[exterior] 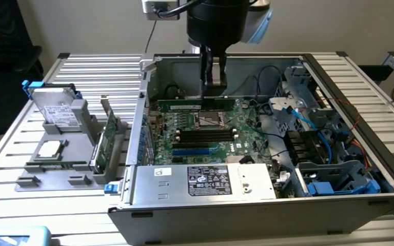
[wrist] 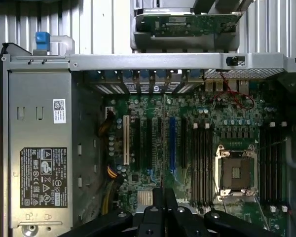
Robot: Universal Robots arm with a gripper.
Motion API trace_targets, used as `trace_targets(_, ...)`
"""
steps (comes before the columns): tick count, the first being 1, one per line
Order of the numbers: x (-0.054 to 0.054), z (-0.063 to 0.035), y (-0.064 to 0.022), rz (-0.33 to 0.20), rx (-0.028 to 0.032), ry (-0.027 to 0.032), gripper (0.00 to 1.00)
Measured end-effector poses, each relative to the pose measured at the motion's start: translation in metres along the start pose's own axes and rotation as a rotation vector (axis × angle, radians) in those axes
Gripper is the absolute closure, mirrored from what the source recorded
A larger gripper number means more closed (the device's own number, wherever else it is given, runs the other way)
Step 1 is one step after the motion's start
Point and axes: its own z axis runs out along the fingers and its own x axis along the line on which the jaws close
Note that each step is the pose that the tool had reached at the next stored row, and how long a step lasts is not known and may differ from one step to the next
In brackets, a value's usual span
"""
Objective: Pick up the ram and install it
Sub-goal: 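Pick up the ram and move it above insertion slot, then insert the ram into the slot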
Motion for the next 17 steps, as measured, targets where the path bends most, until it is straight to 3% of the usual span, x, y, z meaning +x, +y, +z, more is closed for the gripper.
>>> trace_targets(8, -0.029, 0.0074, -0.0207, 0.0, 0.0022, 0.001, 0.87)
trace_targets(17, -0.059, 0.0141, -0.0263, 0.0, 0.0082, 0.001, 0.87)
